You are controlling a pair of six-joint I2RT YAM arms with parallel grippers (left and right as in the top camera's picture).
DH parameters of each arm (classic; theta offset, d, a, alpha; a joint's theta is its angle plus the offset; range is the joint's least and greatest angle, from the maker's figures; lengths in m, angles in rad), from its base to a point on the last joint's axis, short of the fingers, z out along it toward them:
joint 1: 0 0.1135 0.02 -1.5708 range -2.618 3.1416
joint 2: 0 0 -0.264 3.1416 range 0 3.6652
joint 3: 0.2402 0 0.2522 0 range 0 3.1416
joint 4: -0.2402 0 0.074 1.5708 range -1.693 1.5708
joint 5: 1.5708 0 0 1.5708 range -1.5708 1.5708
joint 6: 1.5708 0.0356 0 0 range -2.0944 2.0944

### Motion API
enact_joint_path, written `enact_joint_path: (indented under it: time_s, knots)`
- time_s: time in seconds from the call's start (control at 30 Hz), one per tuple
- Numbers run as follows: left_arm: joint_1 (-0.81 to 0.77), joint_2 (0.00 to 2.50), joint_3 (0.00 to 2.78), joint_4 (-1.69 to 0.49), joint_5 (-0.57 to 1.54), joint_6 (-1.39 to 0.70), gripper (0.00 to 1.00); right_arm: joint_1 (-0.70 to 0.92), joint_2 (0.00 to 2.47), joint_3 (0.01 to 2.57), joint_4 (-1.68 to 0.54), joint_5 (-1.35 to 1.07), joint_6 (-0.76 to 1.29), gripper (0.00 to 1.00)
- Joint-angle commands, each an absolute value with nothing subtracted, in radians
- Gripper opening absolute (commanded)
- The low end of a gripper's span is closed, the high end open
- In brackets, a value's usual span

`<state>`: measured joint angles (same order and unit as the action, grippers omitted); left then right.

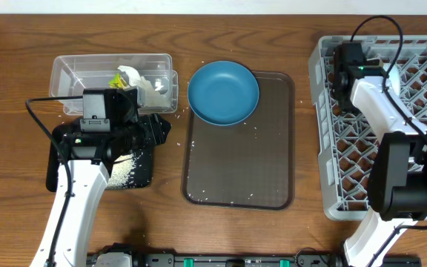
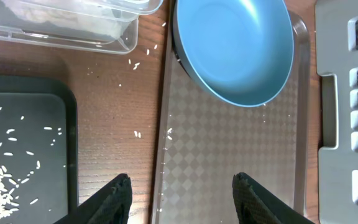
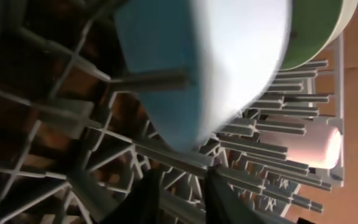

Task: Sort waste into correct bins and load items into the dishwasher rack
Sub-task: 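Carry the light blue bowl into the dish rack and release, then grasp the teal plate rim with the right gripper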

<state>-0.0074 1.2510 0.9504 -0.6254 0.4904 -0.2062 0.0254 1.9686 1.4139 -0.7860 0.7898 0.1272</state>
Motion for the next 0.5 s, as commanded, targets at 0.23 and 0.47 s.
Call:
enact_joint_path:
  time_s: [0.23,0.47]
  knots:
    - [-0.002,1.247,0.958,-0.628,0.485,-0.200,0.55,0.040,1.889,1.408,-0.795,0.639,0.168,0.35]
    - [-0.002,1.247,0.958,-0.628,0.485,-0.200,0.55,0.025,1.737,1.408,-0.718,0.374,0.165,0.72]
